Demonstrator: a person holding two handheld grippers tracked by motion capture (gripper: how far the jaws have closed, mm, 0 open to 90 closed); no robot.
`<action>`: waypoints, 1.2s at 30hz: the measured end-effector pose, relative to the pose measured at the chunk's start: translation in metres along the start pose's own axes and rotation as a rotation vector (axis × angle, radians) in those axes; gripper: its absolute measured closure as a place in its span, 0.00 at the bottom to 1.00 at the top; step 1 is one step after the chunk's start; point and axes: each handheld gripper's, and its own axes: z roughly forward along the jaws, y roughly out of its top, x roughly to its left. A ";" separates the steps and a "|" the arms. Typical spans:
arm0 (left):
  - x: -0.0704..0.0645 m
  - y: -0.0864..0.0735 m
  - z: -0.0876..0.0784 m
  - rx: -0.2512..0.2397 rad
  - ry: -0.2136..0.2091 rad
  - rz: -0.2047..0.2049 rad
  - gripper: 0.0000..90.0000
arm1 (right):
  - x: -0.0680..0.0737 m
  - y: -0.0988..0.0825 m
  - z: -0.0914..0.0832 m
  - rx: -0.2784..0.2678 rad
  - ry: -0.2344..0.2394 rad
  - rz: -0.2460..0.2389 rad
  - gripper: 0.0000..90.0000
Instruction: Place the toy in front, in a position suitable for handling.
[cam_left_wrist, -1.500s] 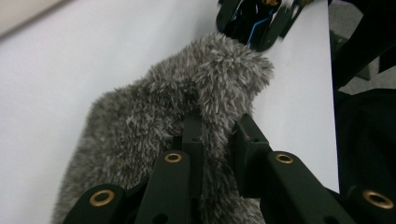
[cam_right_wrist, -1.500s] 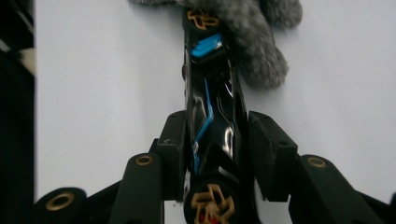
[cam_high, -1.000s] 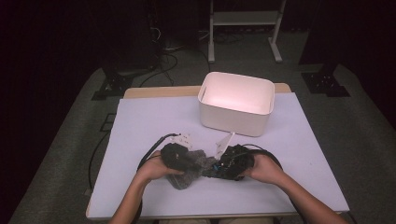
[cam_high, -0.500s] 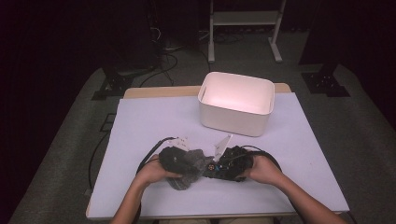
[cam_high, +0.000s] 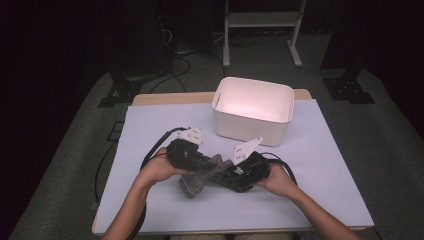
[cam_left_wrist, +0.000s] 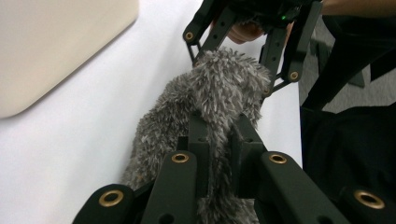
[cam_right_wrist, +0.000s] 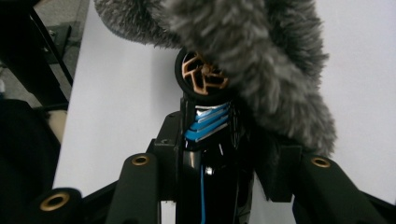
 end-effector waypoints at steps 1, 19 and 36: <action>0.000 0.002 0.003 0.002 -0.008 0.003 0.91 | 0.000 -0.003 0.000 0.002 -0.002 -0.001 0.62; -0.005 0.017 0.012 -0.031 -0.016 0.032 0.90 | 0.006 -0.026 -0.032 -0.030 -0.073 0.017 0.63; -0.006 0.019 -0.004 -0.013 0.043 0.046 0.90 | 0.000 -0.015 -0.021 -0.095 -0.019 0.025 0.63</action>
